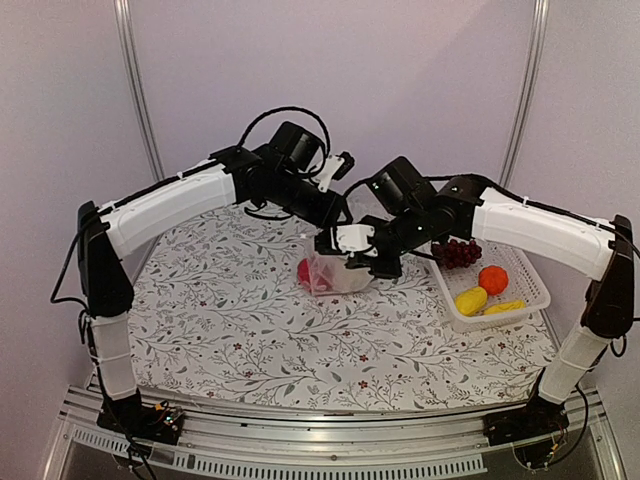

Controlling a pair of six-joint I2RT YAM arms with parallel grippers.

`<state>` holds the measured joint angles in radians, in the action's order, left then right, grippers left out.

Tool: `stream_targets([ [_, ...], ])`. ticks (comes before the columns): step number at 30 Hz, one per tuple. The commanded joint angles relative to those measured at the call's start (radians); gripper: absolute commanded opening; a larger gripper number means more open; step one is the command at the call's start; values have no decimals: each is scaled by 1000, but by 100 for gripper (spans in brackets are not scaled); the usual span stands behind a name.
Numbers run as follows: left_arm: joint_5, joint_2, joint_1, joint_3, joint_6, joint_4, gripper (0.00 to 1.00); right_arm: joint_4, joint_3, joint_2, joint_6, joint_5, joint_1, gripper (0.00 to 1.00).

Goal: Place the food in the zip-top bag and seal the zipper
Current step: Pass from the left arm to the right, then pass from the right arm to the left

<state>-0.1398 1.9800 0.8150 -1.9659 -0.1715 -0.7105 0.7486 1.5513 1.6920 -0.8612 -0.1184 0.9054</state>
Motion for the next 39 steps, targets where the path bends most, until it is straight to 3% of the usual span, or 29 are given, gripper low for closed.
stream_targets([
  [1, 73, -72, -6, 40, 47, -83, 37, 30, 73, -42, -6, -53, 19, 0],
  [6, 134, -111, -7, 14, 65, -114, 25, 63, 105, -40, -10, -96, 21, 0],
  [12, 137, -133, -7, -4, 98, -107, 32, 117, 189, -21, -10, -179, 20, 0],
  [16, 165, -109, -6, -28, 109, -129, 15, 130, 203, -10, -1, -195, 21, 0],
  [18, 165, -103, -7, -37, 107, -137, 1, 141, 205, 0, 4, -190, 20, 1],
  [19, 178, -103, -6, -38, 105, -139, 0, 151, 211, 7, 8, -190, 21, 3],
  [22, 221, -112, -11, -33, 100, -139, 0, 195, 266, 38, 40, -217, 20, 24],
  [25, 239, -121, -24, -32, 94, -148, 0, 244, 350, 52, 86, -271, 1, 35],
  [31, 285, -161, -64, -31, 62, -186, 0, 300, 378, -52, 157, -510, -187, 52],
  [39, 310, -212, -78, 96, 43, -123, 0, 328, 180, -144, 201, -663, -590, 54],
])
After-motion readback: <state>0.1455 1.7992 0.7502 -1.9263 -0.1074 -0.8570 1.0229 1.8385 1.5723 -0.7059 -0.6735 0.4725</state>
